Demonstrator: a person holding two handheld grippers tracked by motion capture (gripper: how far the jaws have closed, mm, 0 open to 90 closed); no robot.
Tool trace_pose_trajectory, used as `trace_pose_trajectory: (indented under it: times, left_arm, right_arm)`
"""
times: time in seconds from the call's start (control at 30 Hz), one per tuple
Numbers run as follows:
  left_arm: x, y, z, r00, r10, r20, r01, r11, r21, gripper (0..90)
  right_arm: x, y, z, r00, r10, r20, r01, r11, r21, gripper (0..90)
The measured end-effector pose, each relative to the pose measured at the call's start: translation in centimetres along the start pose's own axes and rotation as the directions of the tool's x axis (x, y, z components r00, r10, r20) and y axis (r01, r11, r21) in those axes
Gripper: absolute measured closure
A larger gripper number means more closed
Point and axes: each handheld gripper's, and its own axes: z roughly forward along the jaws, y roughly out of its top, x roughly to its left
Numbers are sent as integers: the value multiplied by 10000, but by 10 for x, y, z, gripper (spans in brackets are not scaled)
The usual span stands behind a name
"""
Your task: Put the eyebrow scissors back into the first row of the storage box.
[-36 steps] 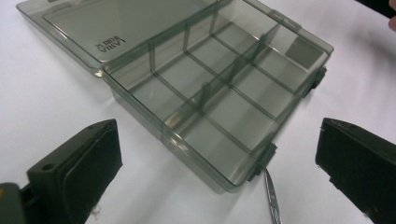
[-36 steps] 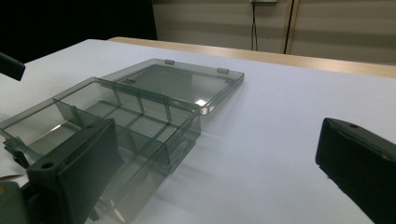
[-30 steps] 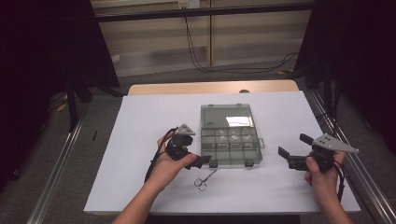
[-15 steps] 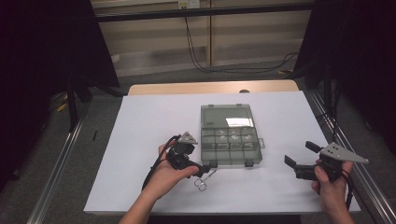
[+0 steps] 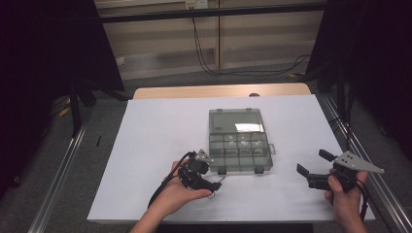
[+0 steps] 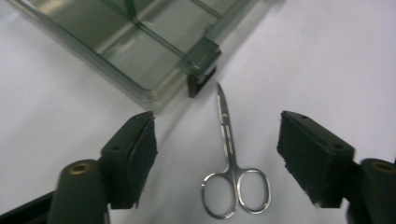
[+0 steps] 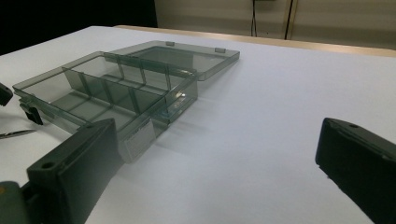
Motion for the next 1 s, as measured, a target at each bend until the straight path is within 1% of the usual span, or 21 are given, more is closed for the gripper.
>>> trace_pose_trajectory:
  times: [0.03,0.1,0.13,0.23,0.27,0.33,0.37,0.47,0.53,0.57,0.6,0.63,0.67,0.7,0.73,0.77,0.8,0.83,0.9,0.93,1.0]
  left_arm:
    - [-2,0,2,9999,-131,-28,132,9999,29,338]
    - [-5,2,4,9999,-94,-125,95,9999,117,377]
    - [-5,3,4,9995,280,-111,-276,9990,358,400]
    - [-8,3,8,9990,412,-193,-399,9973,619,468]
    - [-11,2,11,9997,35,-241,-27,9995,330,489]
    - [-13,1,13,9992,273,-292,-252,9972,701,543]
    - [-12,2,13,9978,575,-329,-543,9943,916,581]
    - [-17,2,14,9948,681,-754,-608,9935,959,643]
    - [-23,3,16,9936,591,-962,-516,9956,788,668]
    - [-26,4,15,9893,1136,-916,-1036,9887,1081,723]
    - [-31,4,17,9879,1190,-996,-1084,9885,1059,779]
    - [-31,5,17,9846,1434,-996,-1311,9840,1203,809]
    - [-32,5,17,9847,1389,-1052,-1248,9836,1301,823]
    - [-29,7,16,9830,1588,-927,-1440,9783,1489,823]
    - [-26,7,16,9877,1360,-767,-1237,9813,1477,826]
    - [-25,6,17,9937,951,-596,-876,9891,1188,830]
    - [-21,6,16,9946,949,-413,-889,9877,1285,831]
    - [-20,6,15,9931,1127,-328,-1072,9849,1363,832]
    - [-23,5,17,9942,986,-440,-933,9895,1101,837]
    - [-21,6,15,9899,1376,-345,-1321,9827,1295,844]
    - [-23,6,16,9912,1273,-360,-1227,9865,1084,852]
  right_arm:
    - [1,0,0,10000,23,3,-23,10000,14,0]
    - [1,0,0,10000,-68,27,68,10000,8,0]
    - [2,0,0,9999,-107,53,107,9999,28,0]
    - [2,0,-1,10000,-85,40,85,10000,26,0]
    - [2,0,0,9999,-93,44,93,10000,23,0]
    - [2,-1,0,10000,-40,54,40,10000,19,0]
    - [1,-1,0,10000,-29,53,29,10000,25,0]
    - [1,-2,0,10000,-15,70,15,10000,37,0]
    - [1,-2,0,10000,-37,64,37,10000,59,0]
    - [1,-2,0,10000,-23,57,23,10000,53,0]
    - [1,-2,1,10000,21,56,-22,10000,68,0]
    - [1,-2,1,10000,22,73,-22,9999,105,0]
    - [1,-2,1,10000,6,86,-7,9999,103,0]
    - [1,-2,2,10000,43,78,-44,9999,120,0]
    - [1,-2,2,10000,50,72,-50,9999,127,0]
    - [1,-3,2,10000,45,61,-46,9999,125,0]
    - [1,-3,3,10000,26,68,-27,9999,119,0]
    - [1,-3,3,10000,44,77,-45,9999,127,0]
    - [2,-3,3,10000,44,78,-46,9999,152,0]
    - [2,-3,3,10000,8,79,-9,9999,157,0]
    - [2,-3,3,10000,5,88,-7,9998,182,0]
